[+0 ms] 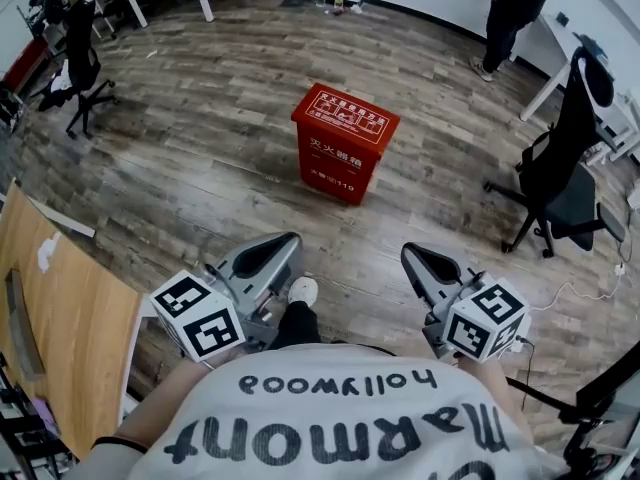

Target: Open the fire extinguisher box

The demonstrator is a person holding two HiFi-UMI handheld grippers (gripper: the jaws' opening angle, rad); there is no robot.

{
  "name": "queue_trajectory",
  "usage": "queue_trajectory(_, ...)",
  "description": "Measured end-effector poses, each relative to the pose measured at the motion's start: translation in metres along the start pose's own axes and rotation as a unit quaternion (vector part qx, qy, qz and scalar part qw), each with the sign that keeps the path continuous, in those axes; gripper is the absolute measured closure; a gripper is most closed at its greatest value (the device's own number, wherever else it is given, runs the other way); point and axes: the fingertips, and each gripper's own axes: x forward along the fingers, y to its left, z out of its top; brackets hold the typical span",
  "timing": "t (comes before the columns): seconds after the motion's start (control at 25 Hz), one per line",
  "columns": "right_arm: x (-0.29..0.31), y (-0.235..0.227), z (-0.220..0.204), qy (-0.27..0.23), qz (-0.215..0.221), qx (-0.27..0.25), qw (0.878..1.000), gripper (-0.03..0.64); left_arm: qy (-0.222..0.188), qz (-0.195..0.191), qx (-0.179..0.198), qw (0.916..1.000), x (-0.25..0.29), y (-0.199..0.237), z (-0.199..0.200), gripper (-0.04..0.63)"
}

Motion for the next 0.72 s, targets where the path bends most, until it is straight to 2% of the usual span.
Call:
queue_trajectory(0.16, 0.024, -0.014, 0.015, 0.001, -0.01, -0.002, 1.0, 0.607, -0.004, -0.002, 0.002, 1.0, 0.01, 0.028, 0.021, 0.586)
queue_trajectory(0.4, 0.067, -0.036, 0.036, -0.012, -0.018, 0.052, 0.998, 0.607, 0.007, 0.018, -0.028, 0.9994, 0.014, 0.088, 0.037, 0.586)
queue_trajectory(0.56, 0.096, -0.053, 0.056, -0.013, -0.029, 0.063, 0.997, 0.607, -0.004, 0.016, -0.038, 0.9991, 0.03, 0.12, 0.064, 0.586)
queue_trajectory(0.72, 0.122, -0.068, 0.069, -0.016, -0.036, 0.072, 0.997, 0.607, 0.004, 0.015, -0.037, 0.9992, 0.042, 0.146, 0.08, 0.586)
